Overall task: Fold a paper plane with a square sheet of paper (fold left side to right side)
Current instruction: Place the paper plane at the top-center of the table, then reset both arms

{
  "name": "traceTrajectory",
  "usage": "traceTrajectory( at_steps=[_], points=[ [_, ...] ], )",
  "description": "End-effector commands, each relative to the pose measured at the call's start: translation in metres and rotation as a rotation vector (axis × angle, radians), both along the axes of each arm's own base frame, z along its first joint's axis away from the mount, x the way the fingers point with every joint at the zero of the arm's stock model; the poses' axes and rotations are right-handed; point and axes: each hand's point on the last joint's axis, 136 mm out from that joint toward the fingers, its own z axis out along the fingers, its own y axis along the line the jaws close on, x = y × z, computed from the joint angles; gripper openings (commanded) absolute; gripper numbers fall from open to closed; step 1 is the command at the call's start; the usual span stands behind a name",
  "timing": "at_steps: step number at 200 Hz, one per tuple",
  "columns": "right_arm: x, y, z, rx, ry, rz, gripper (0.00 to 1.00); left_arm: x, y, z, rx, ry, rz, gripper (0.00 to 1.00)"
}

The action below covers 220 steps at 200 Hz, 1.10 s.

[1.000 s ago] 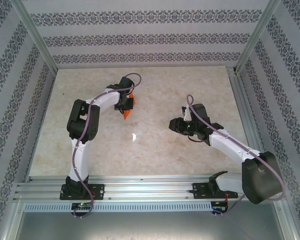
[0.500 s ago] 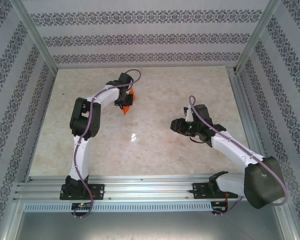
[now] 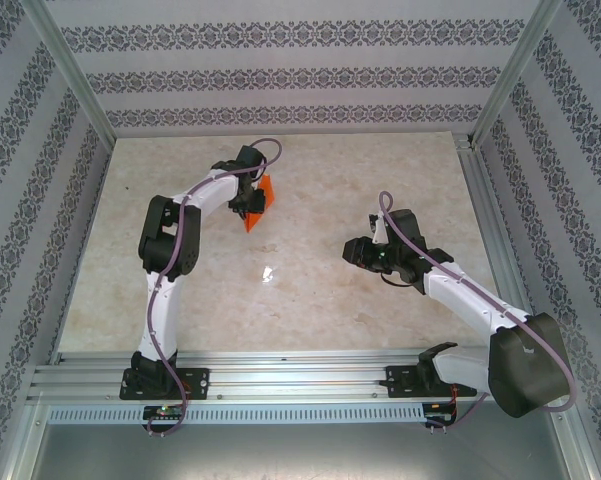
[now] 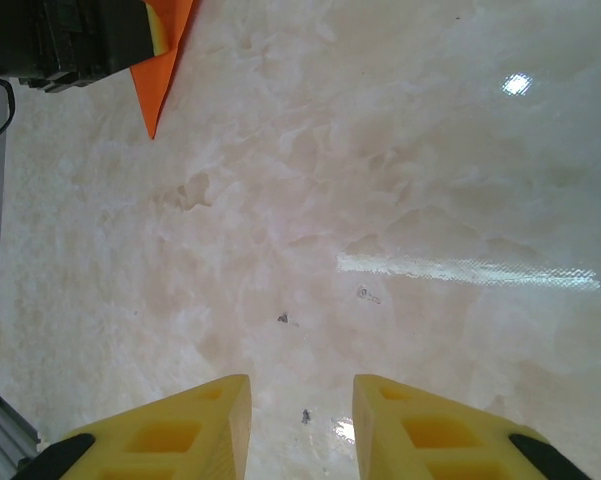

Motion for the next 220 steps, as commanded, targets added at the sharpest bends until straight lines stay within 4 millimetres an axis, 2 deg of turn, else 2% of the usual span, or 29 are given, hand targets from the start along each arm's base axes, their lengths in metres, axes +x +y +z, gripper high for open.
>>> traceTrajectory(
  at_steps=[1, 24, 52, 80, 103, 117, 122, 133, 148, 170, 190, 194, 220],
  points=[
    [0.004, -0.006, 0.005, -0.018, -0.031, -0.009, 0.33, -0.007, 0.004, 0.045, -0.045, -0.028, 0.016, 0.36],
    [0.007, -0.013, 0.009, -0.030, -0.047, -0.020, 0.36, -0.010, 0.003, 0.071, -0.070, -0.065, 0.014, 0.47],
    [0.011, -0.027, 0.020, -0.064, -0.074, -0.038, 0.42, -0.016, 0.005, 0.102, -0.079, -0.115, 0.007, 0.55],
    [0.019, -0.054, 0.041, -0.129, -0.141, -0.090, 0.48, -0.031, 0.018, 0.136, -0.087, -0.195, 0.027, 0.63],
    [0.028, -0.092, 0.064, -0.209, -0.236, -0.204, 0.61, -0.054, 0.043, 0.159, -0.098, -0.286, 0.084, 0.71],
    [0.034, -0.121, 0.077, -0.262, -0.307, -0.319, 0.76, -0.069, 0.063, 0.169, -0.105, -0.349, 0.135, 0.75],
    [0.036, -0.131, 0.080, -0.276, -0.331, -0.358, 0.85, -0.075, 0.072, 0.172, -0.101, -0.374, 0.156, 0.76],
    [0.040, -0.147, 0.090, -0.307, -0.413, -0.413, 0.98, -0.088, 0.092, 0.177, -0.080, -0.431, 0.207, 0.78],
    [0.044, -0.168, 0.094, -0.386, -0.527, -0.480, 0.98, -0.105, 0.119, 0.176, -0.040, -0.489, 0.278, 0.82],
    [0.042, -0.204, 0.083, -0.505, -0.626, -0.640, 0.98, -0.126, 0.156, 0.169, 0.034, -0.552, 0.382, 0.86],
    [0.047, -0.219, 0.080, -0.577, -0.730, -0.687, 0.98, -0.137, 0.179, 0.161, 0.113, -0.622, 0.426, 0.87],
    [0.046, -0.222, 0.065, -0.596, -0.707, -0.680, 0.98, -0.140, 0.184, 0.160, 0.128, -0.643, 0.440, 0.87],
    [0.066, -0.224, 0.044, -0.654, -0.703, -0.623, 0.98, -0.152, 0.206, 0.151, 0.202, -0.806, 0.495, 0.90]
  ],
)
